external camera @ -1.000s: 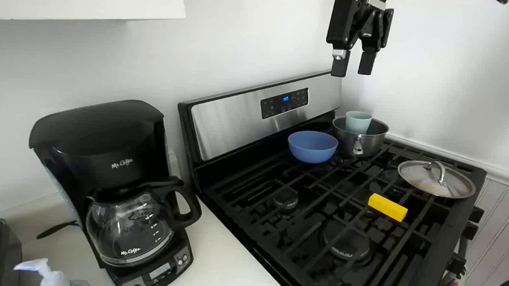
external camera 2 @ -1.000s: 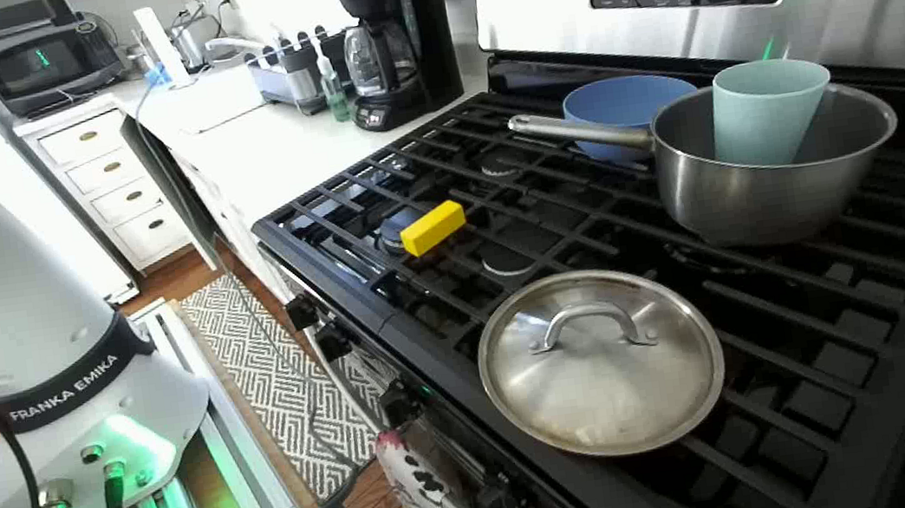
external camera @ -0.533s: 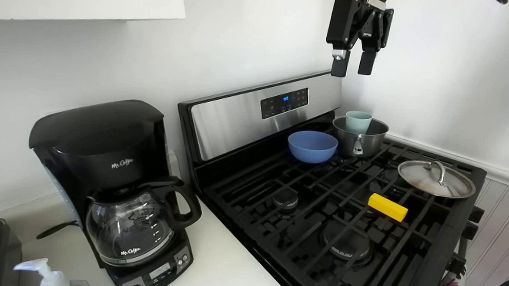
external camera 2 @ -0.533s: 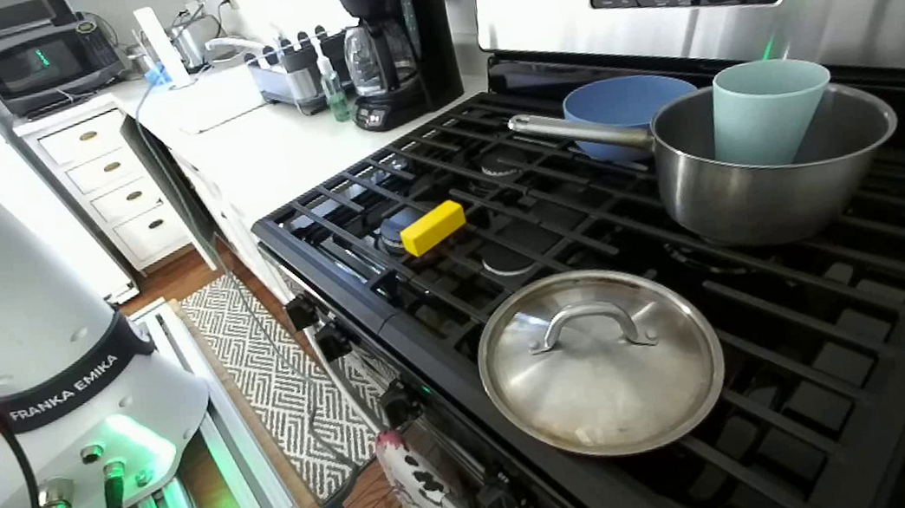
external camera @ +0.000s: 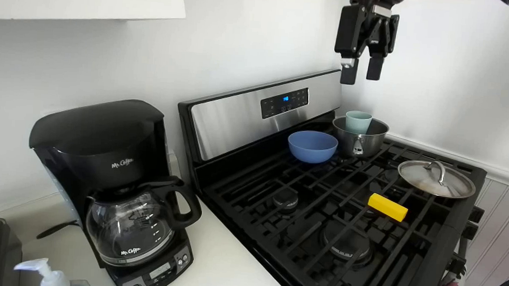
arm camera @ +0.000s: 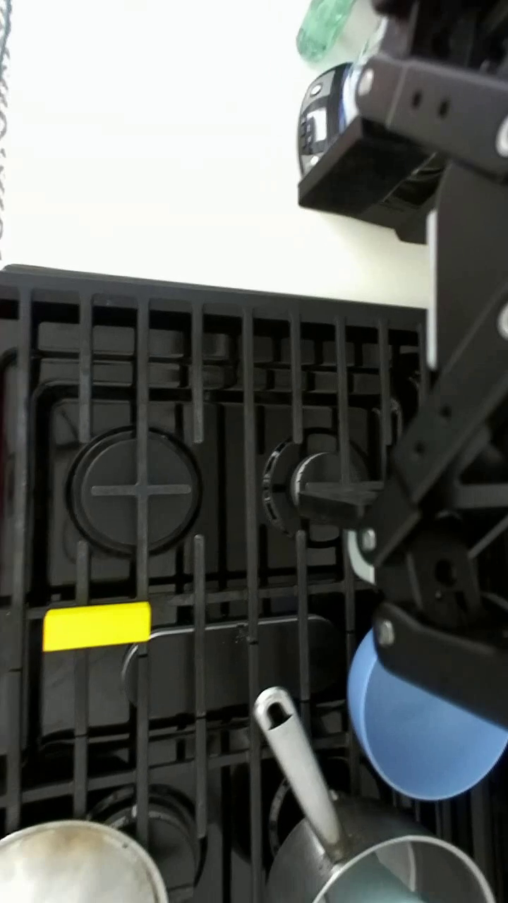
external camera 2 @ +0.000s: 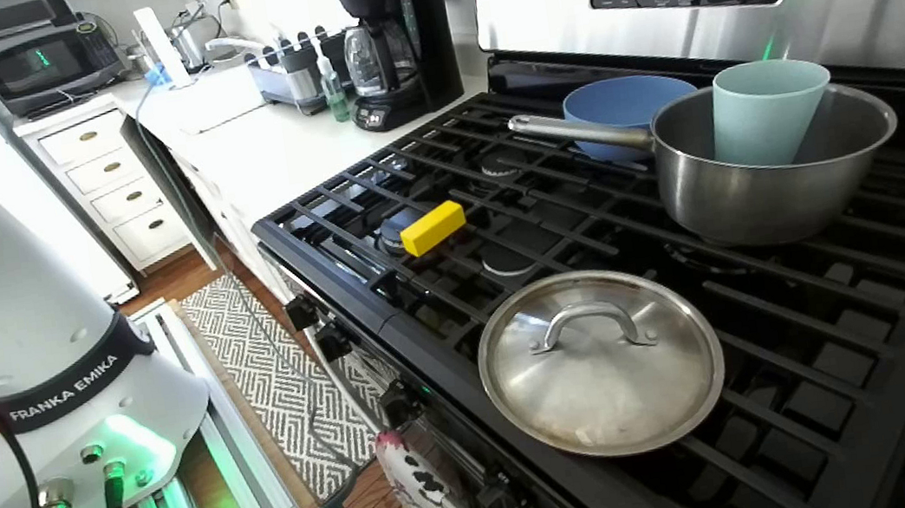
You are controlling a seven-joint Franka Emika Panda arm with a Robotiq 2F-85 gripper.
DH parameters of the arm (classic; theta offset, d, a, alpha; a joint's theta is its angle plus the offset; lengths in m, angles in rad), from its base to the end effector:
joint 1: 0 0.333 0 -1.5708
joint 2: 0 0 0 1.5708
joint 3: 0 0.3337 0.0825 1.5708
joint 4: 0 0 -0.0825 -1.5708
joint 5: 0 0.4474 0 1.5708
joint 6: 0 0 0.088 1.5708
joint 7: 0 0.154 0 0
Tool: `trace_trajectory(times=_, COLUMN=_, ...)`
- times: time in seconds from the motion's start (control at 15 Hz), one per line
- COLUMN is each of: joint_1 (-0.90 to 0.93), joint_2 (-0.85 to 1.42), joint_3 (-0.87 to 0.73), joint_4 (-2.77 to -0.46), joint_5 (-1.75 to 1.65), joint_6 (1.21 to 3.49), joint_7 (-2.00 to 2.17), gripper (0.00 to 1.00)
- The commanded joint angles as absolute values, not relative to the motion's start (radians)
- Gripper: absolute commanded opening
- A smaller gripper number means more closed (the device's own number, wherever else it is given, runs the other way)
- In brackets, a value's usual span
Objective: Pick up the yellow rectangular block and put it in the blue bowl
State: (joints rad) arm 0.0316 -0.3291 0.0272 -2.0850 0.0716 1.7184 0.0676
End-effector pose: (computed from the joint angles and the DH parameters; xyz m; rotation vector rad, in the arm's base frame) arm 0.5059 0.0407 0.5172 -3.0814 0.0343 0.0637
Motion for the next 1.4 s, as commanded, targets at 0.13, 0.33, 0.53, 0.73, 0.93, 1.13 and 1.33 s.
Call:
trace_trajectory(times=0.13, joint_1=-0.028, joint_2=-0.368, joint_3=-0.032, joint_4=-2.259, joint_5=-0.024, joint_6=1.658, joint_7=-0.013, gripper=1.00)
trace_trajectory(times=0.33, joint_1=-0.069, joint_2=-0.327, joint_3=-0.064, joint_4=-2.328, joint_5=-0.083, joint_6=1.739, joint_7=-0.016, gripper=1.00)
trace_trajectory(times=0.53, joint_1=-0.097, joint_2=-0.278, joint_3=-0.100, joint_4=-2.374, joint_5=-0.107, joint_6=1.780, joint_7=-0.040, gripper=1.00)
trace_trajectory(times=0.73, joint_1=-0.097, joint_2=-0.275, joint_3=-0.099, joint_4=-2.367, joint_5=-0.087, joint_6=1.766, joint_7=-0.029, gripper=1.00)
trace_trajectory(times=0.93, joint_1=-0.097, joint_2=-0.268, joint_3=-0.100, joint_4=-2.368, joint_5=-0.087, joint_6=1.768, joint_7=-0.029, gripper=1.00)
trace_trajectory(times=1.13, joint_1=-0.092, joint_2=-0.297, joint_3=-0.115, joint_4=-2.464, joint_5=-0.143, joint_6=1.879, joint_7=-0.181, gripper=1.00)
trace_trajectory(times=1.33, joint_1=-0.103, joint_2=-0.296, joint_3=-0.130, joint_4=-2.560, joint_5=-0.148, joint_6=1.998, joint_7=-0.218, gripper=1.00)
